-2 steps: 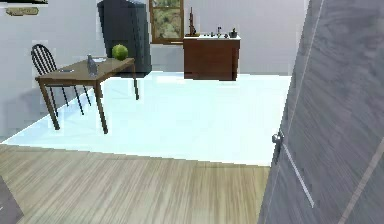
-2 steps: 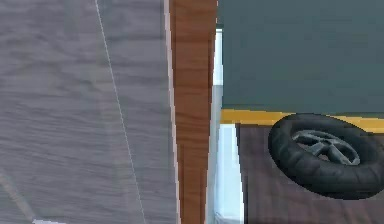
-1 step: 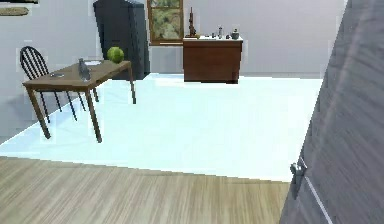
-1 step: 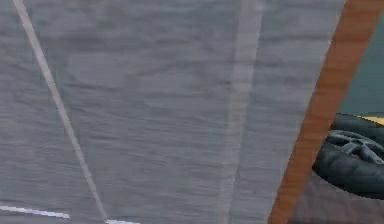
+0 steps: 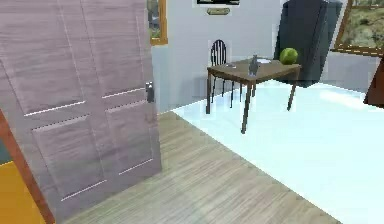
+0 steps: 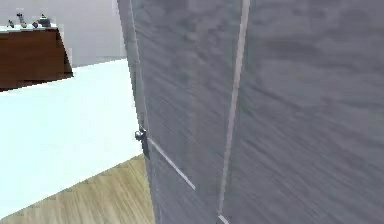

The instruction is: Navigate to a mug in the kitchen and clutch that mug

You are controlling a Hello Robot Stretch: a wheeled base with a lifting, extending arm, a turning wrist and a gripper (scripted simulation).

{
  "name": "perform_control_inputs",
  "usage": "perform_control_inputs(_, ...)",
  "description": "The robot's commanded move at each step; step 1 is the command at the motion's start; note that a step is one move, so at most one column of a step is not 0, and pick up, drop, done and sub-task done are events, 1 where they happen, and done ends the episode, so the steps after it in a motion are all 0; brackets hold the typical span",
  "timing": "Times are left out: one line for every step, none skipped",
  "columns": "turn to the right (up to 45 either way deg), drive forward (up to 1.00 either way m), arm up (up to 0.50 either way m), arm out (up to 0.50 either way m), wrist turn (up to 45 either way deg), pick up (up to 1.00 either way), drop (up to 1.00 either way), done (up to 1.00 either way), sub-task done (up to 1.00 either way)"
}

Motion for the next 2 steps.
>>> perform_control_inputs(-36.0,0.0,0.0,0.0,0.0,0.0,0.0,0.0,0.0)
perform_control_inputs(0.0,0.25,0.0,0.0,0.0,0.0,0.0,0.0,0.0)
